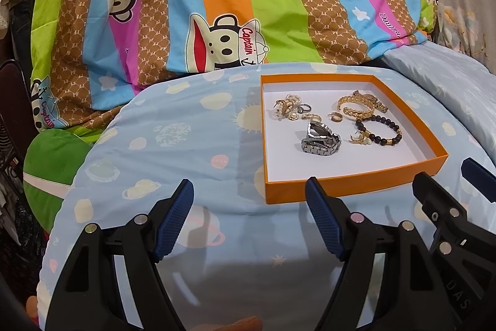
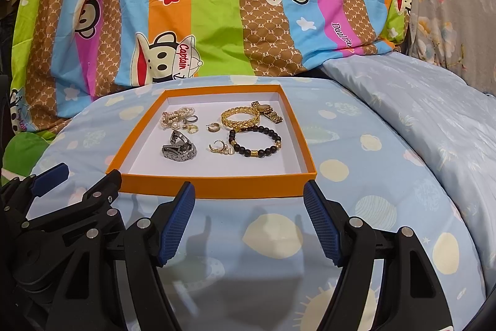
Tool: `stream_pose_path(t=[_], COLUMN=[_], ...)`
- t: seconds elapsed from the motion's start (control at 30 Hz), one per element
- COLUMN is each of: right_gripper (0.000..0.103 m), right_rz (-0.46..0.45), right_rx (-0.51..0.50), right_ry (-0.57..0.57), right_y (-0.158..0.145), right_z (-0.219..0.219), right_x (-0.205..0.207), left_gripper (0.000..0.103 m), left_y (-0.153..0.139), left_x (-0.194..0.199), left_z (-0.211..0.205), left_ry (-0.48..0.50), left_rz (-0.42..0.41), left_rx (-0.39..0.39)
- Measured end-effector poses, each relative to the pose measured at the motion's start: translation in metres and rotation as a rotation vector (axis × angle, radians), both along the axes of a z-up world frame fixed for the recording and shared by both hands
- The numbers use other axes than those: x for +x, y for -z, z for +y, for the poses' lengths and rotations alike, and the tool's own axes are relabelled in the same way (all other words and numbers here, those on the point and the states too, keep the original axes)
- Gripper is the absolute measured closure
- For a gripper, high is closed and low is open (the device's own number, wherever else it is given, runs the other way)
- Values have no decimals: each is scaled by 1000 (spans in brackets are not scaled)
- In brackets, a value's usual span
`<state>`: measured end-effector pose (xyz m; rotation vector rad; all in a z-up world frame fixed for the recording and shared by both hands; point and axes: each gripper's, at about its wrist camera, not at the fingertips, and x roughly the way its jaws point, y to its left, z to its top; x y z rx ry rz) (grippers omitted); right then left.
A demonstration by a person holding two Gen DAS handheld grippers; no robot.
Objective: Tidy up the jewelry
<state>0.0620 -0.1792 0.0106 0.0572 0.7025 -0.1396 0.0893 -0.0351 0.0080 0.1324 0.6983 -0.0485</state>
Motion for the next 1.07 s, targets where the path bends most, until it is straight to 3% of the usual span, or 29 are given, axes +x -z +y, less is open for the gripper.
stream_pose_path(t=[0.87, 1.07], right_gripper=[32, 26], right_rz=[0, -11], right_rx=[-3, -9], right_ry=[3, 26], right_y=[-1, -7], right_z=[0, -2], right_x=[-1, -1], left_gripper=[31, 31], left_y=[-3, -4], left_x=[-2, -2], left_z=[0, 1], left_ry=[-10, -11], left_rz=[-14, -15], left_rx=[11, 9])
